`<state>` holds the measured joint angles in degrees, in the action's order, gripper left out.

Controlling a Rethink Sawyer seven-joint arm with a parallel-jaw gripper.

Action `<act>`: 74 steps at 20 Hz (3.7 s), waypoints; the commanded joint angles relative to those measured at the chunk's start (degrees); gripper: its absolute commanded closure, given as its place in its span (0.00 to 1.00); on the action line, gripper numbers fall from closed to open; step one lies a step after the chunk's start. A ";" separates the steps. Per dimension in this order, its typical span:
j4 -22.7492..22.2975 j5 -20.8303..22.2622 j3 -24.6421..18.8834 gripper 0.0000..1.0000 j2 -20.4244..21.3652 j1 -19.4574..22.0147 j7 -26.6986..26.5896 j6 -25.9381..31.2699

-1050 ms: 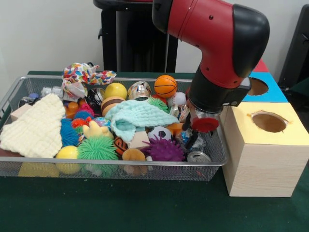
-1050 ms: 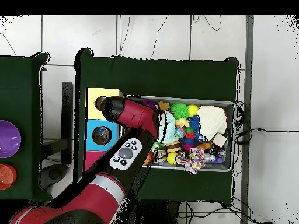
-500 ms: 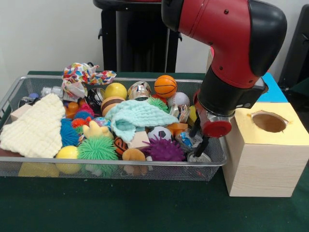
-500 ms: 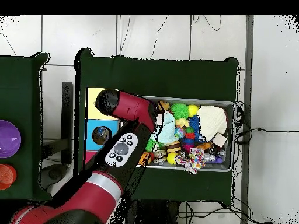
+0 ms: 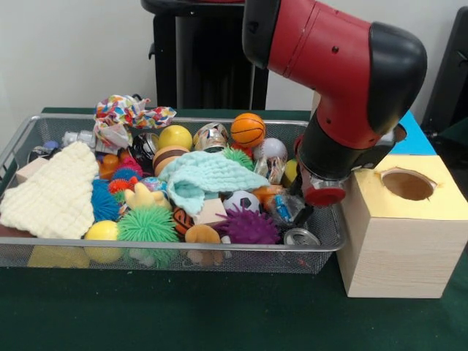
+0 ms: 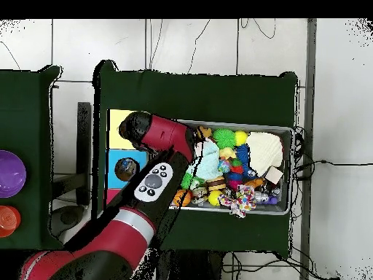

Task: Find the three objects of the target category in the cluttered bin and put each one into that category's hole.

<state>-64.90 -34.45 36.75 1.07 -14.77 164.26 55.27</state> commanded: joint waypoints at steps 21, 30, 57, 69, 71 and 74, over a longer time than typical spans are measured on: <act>4.69 2.89 1.82 0.00 -9.00 -0.55 15.87 10.51; 9.24 5.80 4.80 0.00 -3.31 1.48 11.05 32.73; 3.62 1.21 -0.36 0.00 -0.81 1.85 8.69 5.78; -1.26 -0.57 -3.26 0.00 -1.85 0.96 11.12 7.96; -2.61 -0.74 -3.41 0.00 -1.16 0.25 11.42 7.71; -6.47 -1.32 -4.26 0.00 0.71 -1.15 10.45 3.43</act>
<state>-62.50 -33.18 42.07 -0.13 -14.99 164.26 61.17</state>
